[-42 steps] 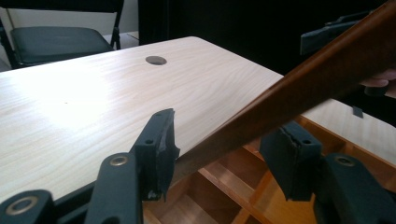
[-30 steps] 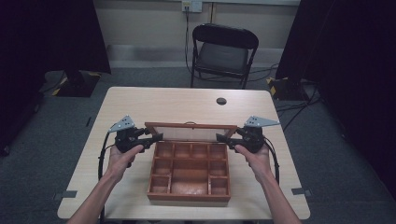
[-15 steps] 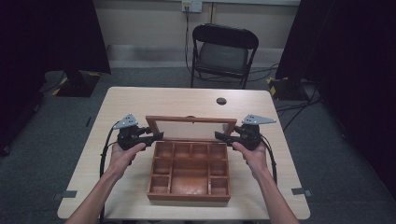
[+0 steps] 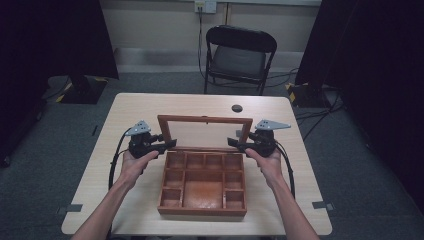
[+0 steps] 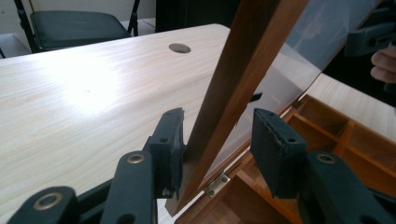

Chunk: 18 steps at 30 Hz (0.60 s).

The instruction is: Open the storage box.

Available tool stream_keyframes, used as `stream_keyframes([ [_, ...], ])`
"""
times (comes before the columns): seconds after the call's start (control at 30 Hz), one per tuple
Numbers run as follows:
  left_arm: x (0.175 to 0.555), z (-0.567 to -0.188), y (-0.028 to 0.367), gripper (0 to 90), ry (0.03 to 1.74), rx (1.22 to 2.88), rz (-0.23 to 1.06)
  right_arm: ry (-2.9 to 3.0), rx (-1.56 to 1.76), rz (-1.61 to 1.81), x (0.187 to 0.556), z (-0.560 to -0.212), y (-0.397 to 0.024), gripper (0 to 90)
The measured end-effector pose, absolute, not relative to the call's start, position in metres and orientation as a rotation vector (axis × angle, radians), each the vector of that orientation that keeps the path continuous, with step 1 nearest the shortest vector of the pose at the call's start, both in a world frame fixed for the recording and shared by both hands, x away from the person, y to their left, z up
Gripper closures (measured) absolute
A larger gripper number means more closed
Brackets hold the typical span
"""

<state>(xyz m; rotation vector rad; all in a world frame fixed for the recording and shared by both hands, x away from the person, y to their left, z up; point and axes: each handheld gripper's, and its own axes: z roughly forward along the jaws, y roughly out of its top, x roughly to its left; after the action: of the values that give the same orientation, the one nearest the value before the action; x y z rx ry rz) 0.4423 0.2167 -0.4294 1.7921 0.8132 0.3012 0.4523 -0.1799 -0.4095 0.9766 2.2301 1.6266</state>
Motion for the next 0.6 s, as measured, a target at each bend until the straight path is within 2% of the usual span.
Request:
stream_keyframes([
  [0.6, 0.451, -0.441, 0.215, 55.0, 0.841, 1.786, 0.282, 2.257, 1.008, 1.591, 0.464, -0.425, -0.17, 44.4],
])
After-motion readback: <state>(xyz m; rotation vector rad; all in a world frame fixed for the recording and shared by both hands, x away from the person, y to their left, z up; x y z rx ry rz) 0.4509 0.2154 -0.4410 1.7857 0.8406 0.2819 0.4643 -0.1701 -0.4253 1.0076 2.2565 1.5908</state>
